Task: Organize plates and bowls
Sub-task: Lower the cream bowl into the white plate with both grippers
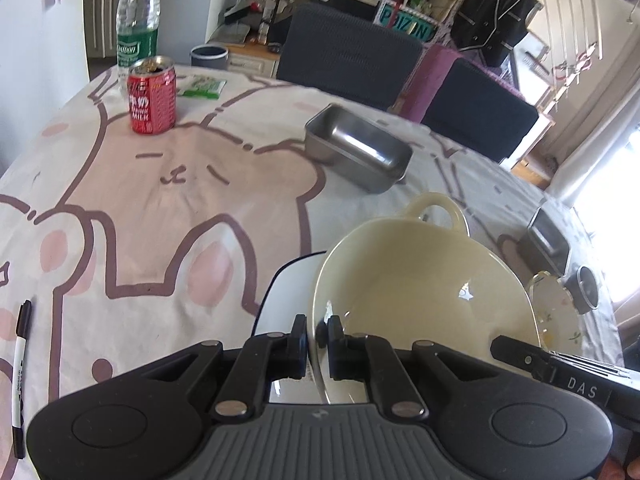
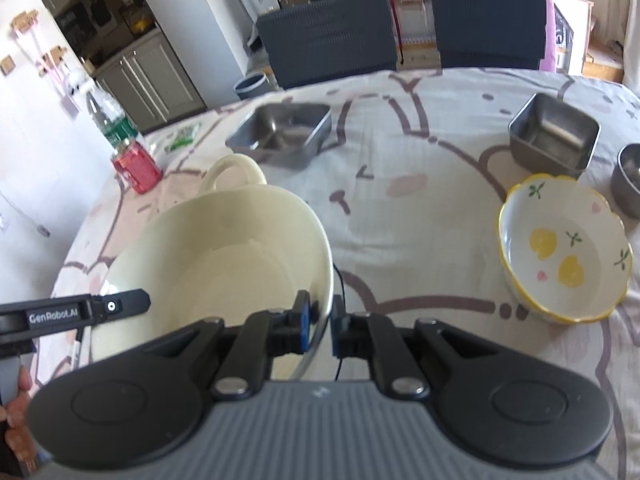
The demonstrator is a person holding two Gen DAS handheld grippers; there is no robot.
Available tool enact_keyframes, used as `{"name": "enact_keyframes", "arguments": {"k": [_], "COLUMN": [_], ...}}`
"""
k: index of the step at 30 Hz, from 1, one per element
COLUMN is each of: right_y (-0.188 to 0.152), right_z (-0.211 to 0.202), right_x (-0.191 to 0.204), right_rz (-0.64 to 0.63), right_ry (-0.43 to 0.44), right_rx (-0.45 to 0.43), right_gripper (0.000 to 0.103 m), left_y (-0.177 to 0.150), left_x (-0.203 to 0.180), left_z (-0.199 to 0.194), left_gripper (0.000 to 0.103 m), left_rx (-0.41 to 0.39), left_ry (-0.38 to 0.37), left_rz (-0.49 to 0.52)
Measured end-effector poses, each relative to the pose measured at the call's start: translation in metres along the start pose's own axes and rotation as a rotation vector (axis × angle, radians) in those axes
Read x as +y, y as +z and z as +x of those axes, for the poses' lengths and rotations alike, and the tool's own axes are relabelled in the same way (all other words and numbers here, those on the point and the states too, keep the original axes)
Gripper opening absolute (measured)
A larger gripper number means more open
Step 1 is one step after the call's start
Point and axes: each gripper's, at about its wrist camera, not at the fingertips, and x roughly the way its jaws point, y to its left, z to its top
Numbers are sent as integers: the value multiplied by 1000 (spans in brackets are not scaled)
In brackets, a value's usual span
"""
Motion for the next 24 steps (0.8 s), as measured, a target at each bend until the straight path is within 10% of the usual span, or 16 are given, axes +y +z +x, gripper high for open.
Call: {"name": "enact_keyframes", "arguments": {"k": [24], "right_y": [-4], "right_z": [48], "right_x": [8], "right_rz": [0], "right_ry": [-31], "right_rx": [161], "right_gripper": [13], "left_y": [5], "left_x": [20], "left_z": [41], "left_gripper": [12], "left_rx": [110], "left_ry": [56], "left_rz": [-89]}}
